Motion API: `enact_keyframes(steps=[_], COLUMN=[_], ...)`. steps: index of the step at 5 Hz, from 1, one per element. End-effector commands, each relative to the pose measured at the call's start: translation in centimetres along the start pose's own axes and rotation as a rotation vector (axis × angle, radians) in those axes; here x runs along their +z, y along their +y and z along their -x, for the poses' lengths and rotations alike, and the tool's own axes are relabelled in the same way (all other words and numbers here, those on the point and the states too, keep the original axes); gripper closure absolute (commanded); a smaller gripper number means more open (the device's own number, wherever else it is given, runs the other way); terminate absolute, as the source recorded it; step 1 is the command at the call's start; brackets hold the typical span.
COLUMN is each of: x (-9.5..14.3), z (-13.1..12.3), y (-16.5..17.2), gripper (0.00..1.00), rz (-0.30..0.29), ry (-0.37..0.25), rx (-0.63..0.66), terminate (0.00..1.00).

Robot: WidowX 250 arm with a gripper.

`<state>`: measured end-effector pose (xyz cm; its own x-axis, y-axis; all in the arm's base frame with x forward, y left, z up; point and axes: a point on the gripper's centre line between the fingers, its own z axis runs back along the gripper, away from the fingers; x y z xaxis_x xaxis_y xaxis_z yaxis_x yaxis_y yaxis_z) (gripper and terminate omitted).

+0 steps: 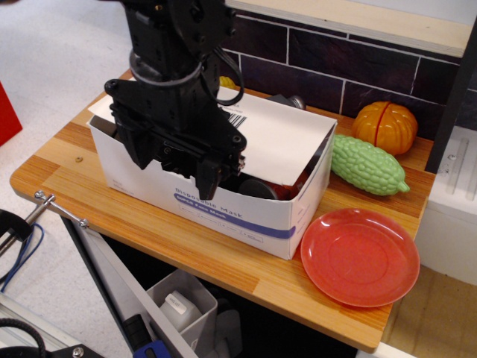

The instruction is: Open white1fbox flap

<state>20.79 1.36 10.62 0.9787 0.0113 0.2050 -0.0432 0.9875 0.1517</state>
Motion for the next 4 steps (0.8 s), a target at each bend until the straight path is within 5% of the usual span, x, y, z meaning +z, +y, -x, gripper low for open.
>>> enact_keyframes(steps=[1,4], x=[0.0,-1.4], z=[0.0,-0.2], y=[0.0,-0.5], gripper=[0.00,0.00], rz=[0.000,0.100], ry=[0.000,-0.020], rx=[0.000,-0.051], terminate=[0.00,0.00])
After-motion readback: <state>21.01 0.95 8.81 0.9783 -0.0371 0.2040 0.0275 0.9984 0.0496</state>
